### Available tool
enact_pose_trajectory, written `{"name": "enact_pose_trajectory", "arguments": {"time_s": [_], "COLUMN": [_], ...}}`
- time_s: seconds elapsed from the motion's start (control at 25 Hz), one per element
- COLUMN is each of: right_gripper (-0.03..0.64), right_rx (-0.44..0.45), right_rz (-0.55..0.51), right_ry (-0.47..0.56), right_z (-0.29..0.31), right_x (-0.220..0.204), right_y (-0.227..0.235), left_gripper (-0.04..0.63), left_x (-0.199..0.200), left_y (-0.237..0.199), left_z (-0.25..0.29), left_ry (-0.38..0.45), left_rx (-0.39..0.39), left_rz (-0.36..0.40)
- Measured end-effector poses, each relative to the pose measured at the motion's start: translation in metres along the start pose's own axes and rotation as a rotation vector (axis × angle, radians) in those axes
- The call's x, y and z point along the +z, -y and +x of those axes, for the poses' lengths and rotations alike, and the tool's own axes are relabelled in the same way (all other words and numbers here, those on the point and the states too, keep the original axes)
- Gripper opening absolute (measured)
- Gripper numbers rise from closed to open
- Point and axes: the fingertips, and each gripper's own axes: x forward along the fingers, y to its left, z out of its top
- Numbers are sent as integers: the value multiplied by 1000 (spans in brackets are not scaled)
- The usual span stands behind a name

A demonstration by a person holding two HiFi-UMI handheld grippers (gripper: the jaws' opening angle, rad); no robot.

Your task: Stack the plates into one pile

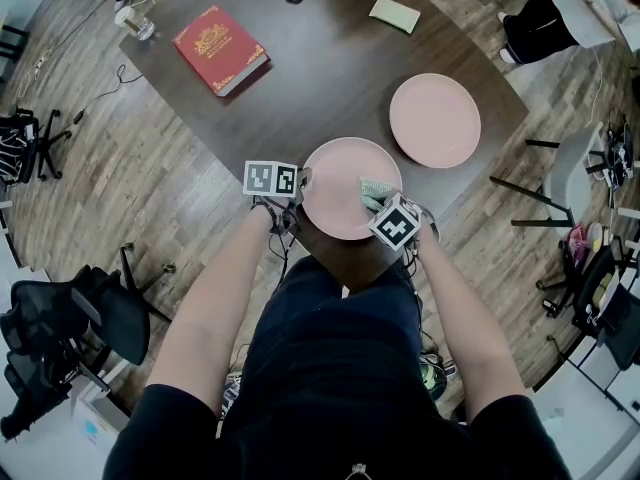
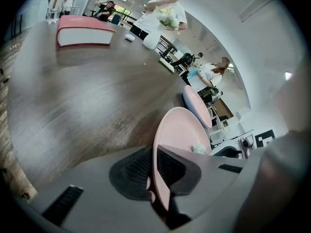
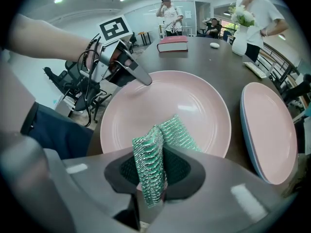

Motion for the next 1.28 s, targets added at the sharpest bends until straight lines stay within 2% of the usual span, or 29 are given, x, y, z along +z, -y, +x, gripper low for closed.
{"name": "enact_pose_trajectory", "arguments": {"time_s": [0.24, 0.52, 0.96, 1.28], "right_gripper": [89, 89, 89, 89], "right_rx": [30, 60, 141, 161], "right_rz": [34, 86, 177, 239], "right_ry": [27, 36, 81, 95], "right_z": [5, 8, 18, 24], "right_x": [1, 0, 20, 36], "right_y": [-12, -34, -66, -77], "left_gripper": [18, 21, 21, 21], "left_x": [0, -1, 0, 2], "left_y": [-2, 0, -1, -2], "left_z": [1, 0, 0, 1], "left_ry": [8, 21, 16, 10], "left_rx": [-5, -10, -4, 2], "left_rz": [-48, -68, -64, -36]}}
